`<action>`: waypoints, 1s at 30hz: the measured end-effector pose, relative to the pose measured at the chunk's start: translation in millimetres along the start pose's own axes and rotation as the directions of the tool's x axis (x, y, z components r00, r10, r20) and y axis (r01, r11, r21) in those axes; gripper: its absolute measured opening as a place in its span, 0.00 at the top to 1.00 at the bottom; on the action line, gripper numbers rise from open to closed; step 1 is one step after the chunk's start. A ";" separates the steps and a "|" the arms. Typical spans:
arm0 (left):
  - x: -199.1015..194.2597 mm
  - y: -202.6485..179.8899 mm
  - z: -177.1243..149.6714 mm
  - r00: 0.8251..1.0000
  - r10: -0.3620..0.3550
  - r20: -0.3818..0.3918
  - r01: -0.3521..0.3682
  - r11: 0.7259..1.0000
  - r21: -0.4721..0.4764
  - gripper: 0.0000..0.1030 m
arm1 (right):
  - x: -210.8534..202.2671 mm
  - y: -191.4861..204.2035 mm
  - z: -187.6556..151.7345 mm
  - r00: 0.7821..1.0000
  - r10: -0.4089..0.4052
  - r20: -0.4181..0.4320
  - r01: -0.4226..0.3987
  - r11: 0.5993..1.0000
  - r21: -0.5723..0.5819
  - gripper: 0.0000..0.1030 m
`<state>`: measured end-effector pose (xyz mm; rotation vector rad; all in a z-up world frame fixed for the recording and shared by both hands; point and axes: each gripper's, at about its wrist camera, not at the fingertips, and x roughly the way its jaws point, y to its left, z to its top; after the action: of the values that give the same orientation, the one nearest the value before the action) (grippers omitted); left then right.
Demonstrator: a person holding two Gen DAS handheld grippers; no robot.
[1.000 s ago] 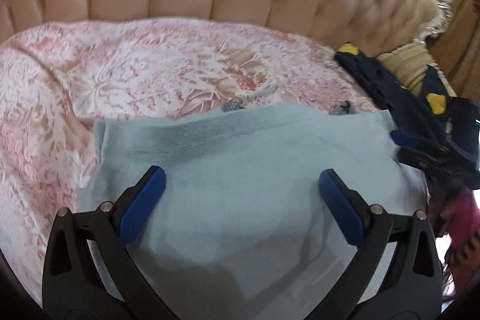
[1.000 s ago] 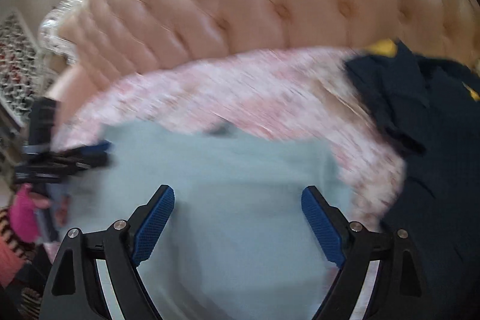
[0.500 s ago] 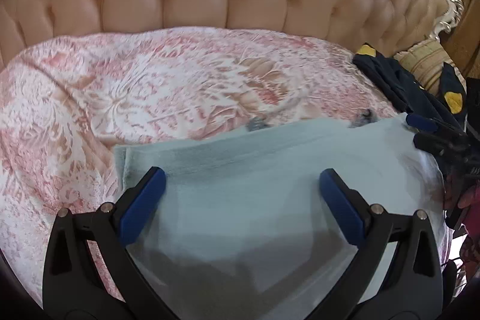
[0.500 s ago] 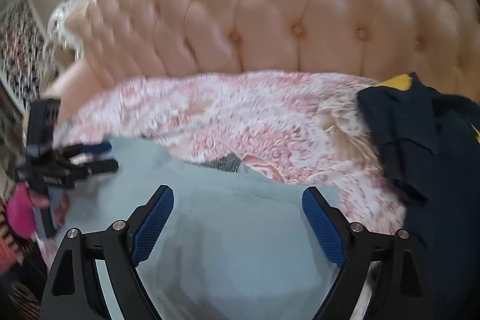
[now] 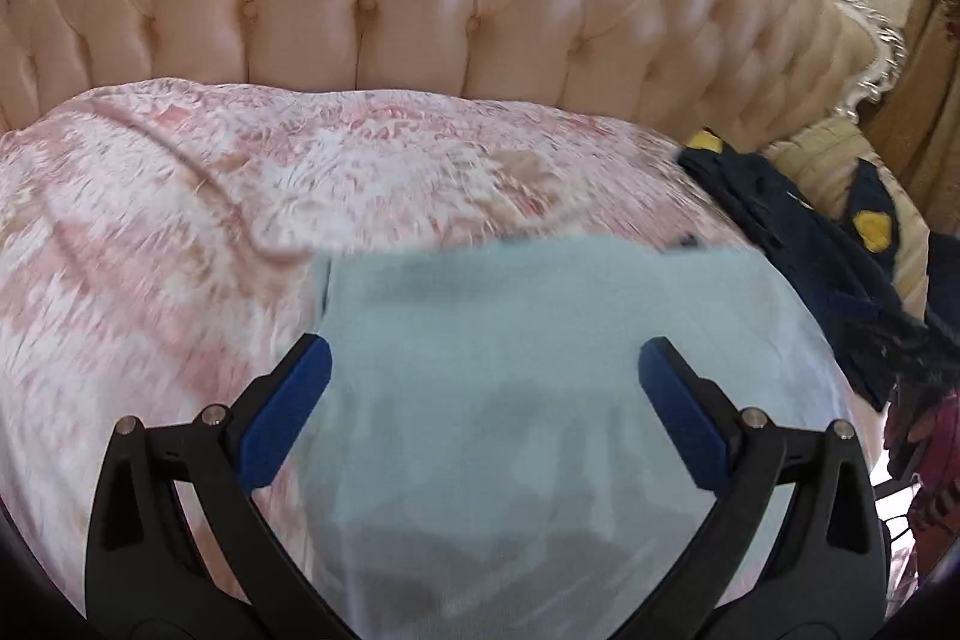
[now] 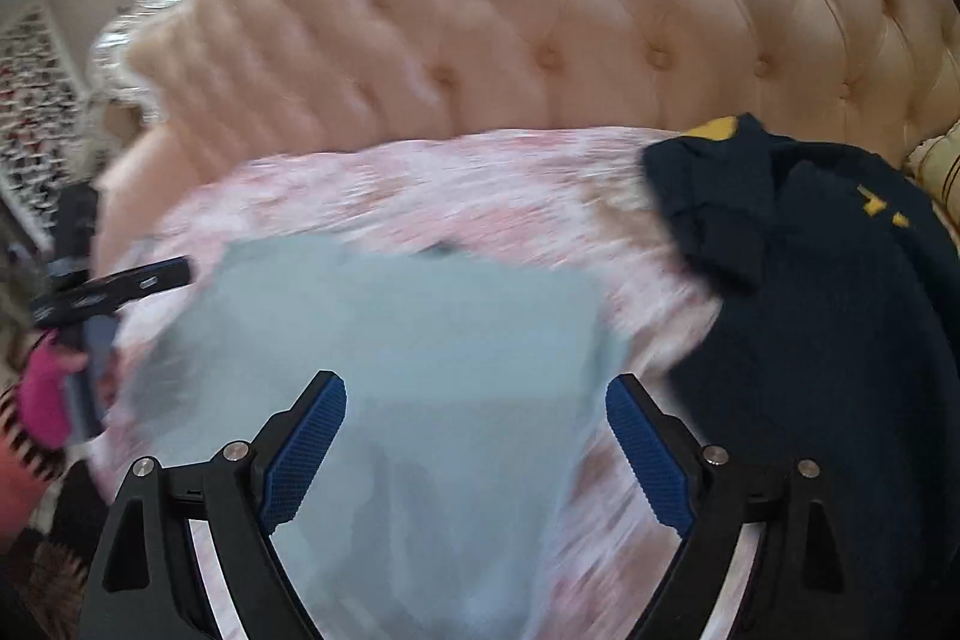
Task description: Fold clothes
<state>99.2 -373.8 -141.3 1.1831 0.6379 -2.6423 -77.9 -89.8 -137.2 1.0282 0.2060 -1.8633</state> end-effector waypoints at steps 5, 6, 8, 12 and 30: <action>-11.7 -12.5 -51.8 0.998 -0.010 -0.058 0.012 0.999 0.040 0.00 | -14.1 38.1 -65.0 0.998 0.061 -0.034 -0.062 0.998 -0.025 0.07; -13.1 -14.8 -61.5 0.998 -0.003 -0.065 0.006 0.999 0.040 0.01 | -14.7 39.9 -74.2 0.997 0.068 -0.036 -0.069 0.998 -0.009 0.07; -22.1 -18.6 -78.9 0.998 -0.010 -0.056 0.012 1.000 0.026 0.01 | -25.2 37.9 -93.3 0.995 0.096 0.008 -0.096 0.993 0.062 0.07; -27.5 -21.0 -97.6 0.999 -0.018 -0.046 0.019 1.000 0.021 0.01 | -36.8 29.4 -109.5 0.987 0.149 0.067 -0.157 0.978 0.140 0.02; -66.4 15.8 -103.5 0.985 -0.161 0.054 0.167 0.975 -0.147 0.01 | -50.6 60.5 -117.5 0.994 0.001 0.109 0.000 1.000 -0.013 0.02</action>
<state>217.9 -342.1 -158.1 1.0723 0.9479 -2.6860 46.2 -25.0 -157.8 0.9145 0.1533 -1.9093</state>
